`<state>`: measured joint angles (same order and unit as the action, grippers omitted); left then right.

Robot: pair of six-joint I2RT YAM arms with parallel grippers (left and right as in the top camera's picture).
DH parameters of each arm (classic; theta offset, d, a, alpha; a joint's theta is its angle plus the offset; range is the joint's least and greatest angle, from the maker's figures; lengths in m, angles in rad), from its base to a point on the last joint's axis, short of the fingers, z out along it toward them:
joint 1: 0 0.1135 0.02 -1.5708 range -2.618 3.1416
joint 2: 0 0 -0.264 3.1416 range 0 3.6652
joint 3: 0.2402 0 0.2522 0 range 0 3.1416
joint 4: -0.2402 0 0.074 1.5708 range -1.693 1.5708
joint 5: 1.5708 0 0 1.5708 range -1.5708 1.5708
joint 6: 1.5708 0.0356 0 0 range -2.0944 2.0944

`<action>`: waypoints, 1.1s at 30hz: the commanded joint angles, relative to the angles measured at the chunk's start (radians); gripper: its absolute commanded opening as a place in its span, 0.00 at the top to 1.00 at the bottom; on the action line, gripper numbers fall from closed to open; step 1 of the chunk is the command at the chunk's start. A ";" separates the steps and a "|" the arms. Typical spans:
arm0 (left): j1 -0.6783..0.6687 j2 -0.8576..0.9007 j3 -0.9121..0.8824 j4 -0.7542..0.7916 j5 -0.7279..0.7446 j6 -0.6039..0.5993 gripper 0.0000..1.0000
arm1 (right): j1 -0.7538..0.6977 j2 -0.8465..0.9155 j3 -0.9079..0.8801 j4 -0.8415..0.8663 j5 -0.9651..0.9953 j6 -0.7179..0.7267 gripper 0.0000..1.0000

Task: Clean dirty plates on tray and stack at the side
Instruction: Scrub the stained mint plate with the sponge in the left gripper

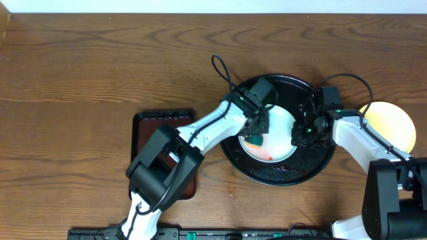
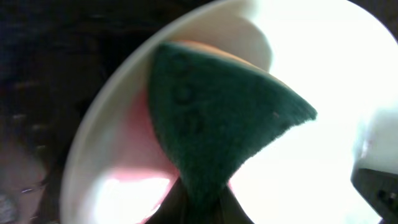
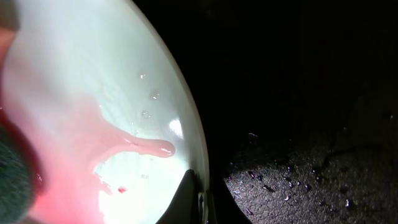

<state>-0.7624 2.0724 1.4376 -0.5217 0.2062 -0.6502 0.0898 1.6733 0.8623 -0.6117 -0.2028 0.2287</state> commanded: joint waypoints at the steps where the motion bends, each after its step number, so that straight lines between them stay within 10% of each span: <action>1: -0.065 0.039 -0.016 0.025 0.088 -0.059 0.91 | 0.010 0.040 -0.042 -0.009 0.087 -0.043 0.99; 12: -0.132 0.039 -0.016 0.087 0.141 -0.050 0.89 | 0.010 0.040 -0.042 -0.010 0.086 -0.043 0.99; 24: -0.016 0.039 -0.016 -0.205 -0.493 0.050 0.89 | 0.010 0.040 -0.042 -0.009 0.086 -0.043 0.99; 33: 0.010 0.039 -0.014 -0.182 -0.468 0.070 0.88 | 0.010 0.040 -0.042 -0.008 0.087 -0.043 0.99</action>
<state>-0.8051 2.0720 1.4628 -0.6952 -0.0959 -0.6067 0.0914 1.6726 0.8616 -0.6136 -0.2134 0.2188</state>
